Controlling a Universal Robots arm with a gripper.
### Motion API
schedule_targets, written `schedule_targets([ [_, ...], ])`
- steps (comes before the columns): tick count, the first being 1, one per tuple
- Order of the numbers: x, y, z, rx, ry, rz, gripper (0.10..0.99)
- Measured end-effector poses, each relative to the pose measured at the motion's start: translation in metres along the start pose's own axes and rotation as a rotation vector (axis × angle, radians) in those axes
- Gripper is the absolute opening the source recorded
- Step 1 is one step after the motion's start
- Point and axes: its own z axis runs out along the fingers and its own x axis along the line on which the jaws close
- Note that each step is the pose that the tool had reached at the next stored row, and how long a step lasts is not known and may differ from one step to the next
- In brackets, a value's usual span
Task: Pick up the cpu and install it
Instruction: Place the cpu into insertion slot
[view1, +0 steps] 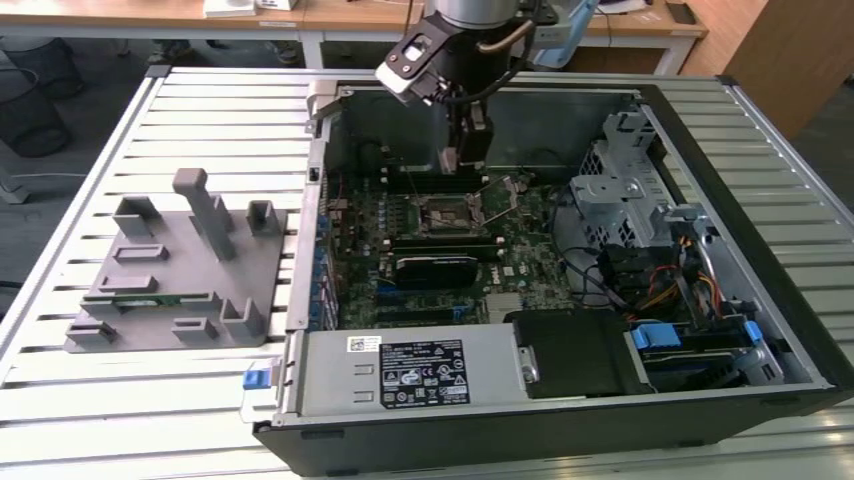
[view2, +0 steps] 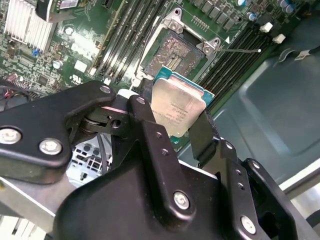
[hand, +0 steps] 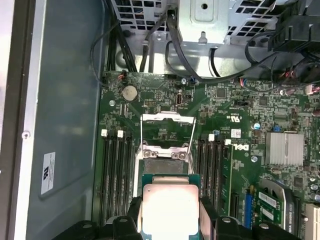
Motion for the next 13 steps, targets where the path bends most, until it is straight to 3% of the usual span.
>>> schedule_targets([
  [13, 0.0018, -0.0008, 0.0235, 0.000, 0.0018, -0.015, 0.537],
])
